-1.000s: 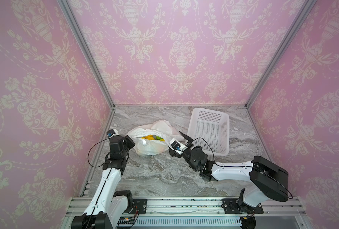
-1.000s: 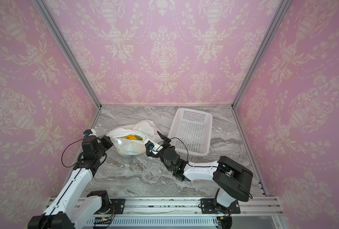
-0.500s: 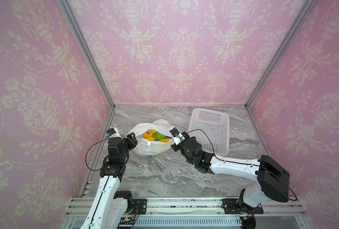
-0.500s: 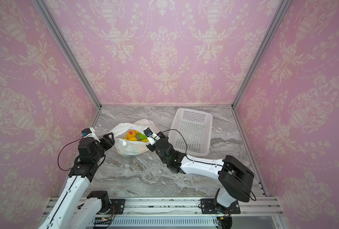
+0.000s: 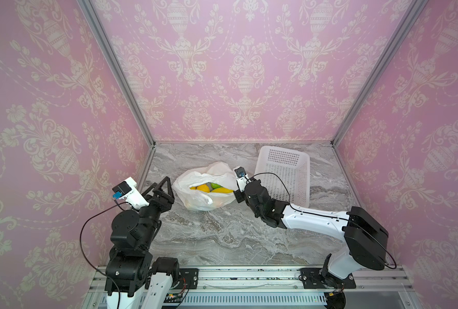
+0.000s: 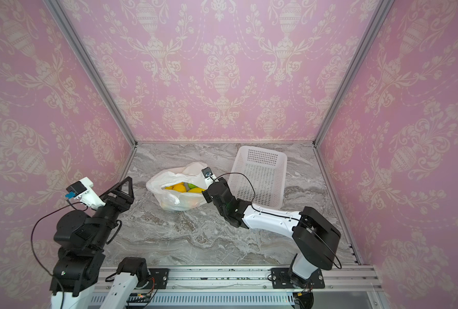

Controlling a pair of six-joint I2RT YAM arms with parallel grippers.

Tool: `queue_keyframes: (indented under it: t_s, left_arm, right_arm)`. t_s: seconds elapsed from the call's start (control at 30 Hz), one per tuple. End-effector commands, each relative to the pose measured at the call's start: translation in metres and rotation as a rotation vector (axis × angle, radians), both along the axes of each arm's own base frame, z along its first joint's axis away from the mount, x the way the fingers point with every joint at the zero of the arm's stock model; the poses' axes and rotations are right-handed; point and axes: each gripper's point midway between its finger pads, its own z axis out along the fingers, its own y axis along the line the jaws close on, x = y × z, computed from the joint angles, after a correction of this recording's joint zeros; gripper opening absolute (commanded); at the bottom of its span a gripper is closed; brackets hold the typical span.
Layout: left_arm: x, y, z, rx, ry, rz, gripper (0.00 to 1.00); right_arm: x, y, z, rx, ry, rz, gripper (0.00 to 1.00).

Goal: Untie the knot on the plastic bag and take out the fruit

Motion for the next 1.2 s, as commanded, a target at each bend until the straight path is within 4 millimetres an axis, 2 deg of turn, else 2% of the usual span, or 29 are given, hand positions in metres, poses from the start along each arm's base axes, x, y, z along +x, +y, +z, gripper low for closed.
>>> queue_keyframes:
  t_s: [0.0, 0.1, 0.27, 0.33, 0.53, 0.73, 0.83, 0.97, 1.03, 1.17]
  left_arm:
    - [-0.001, -0.026, -0.015, -0.021, 0.092, -0.136, 0.64]
    - [-0.002, -0.038, -0.017, 0.014, 0.123, -0.198, 0.64]
    - [0.022, -0.056, -0.071, 0.135, 0.285, -0.232, 0.64]
    - [0.031, -0.07, -0.083, 0.19, 0.294, -0.247, 0.64]
    - [0.037, -0.103, -0.081, 0.438, 0.247, -0.187, 0.73]
    - [0.044, -0.138, -0.106, 0.51, 0.281, -0.191, 0.79]
    - [0.039, -0.138, -0.1, 0.569, 0.262, -0.11, 0.89]
    - [0.026, -0.127, -0.075, 0.607, 0.217, -0.014, 0.99]
    - [0.017, -0.123, -0.066, 0.613, 0.207, 0.009, 0.99]
    - [0.007, -0.123, -0.071, 0.654, 0.256, 0.003, 0.99]
  right_arm:
    - [0.009, -0.008, -0.001, 0.065, 0.075, -0.027, 0.0]
    - [0.016, -0.018, -0.004, 0.108, 0.112, -0.038, 0.0]
    - [0.022, -0.026, -0.009, 0.131, 0.135, -0.045, 0.0]
    - [0.024, -0.03, -0.01, 0.128, 0.14, -0.057, 0.0]
    - [0.028, -0.035, -0.01, 0.149, 0.143, -0.058, 0.0]
    - [0.032, -0.034, -0.014, 0.154, 0.153, -0.047, 0.0]
    - [0.033, -0.031, -0.016, 0.155, 0.158, -0.04, 0.0]
    - [0.033, -0.03, -0.017, 0.154, 0.165, -0.036, 0.0]
    - [0.032, -0.031, -0.017, 0.156, 0.165, -0.037, 0.0]
    - [0.031, -0.036, -0.015, 0.154, 0.158, -0.047, 0.0]
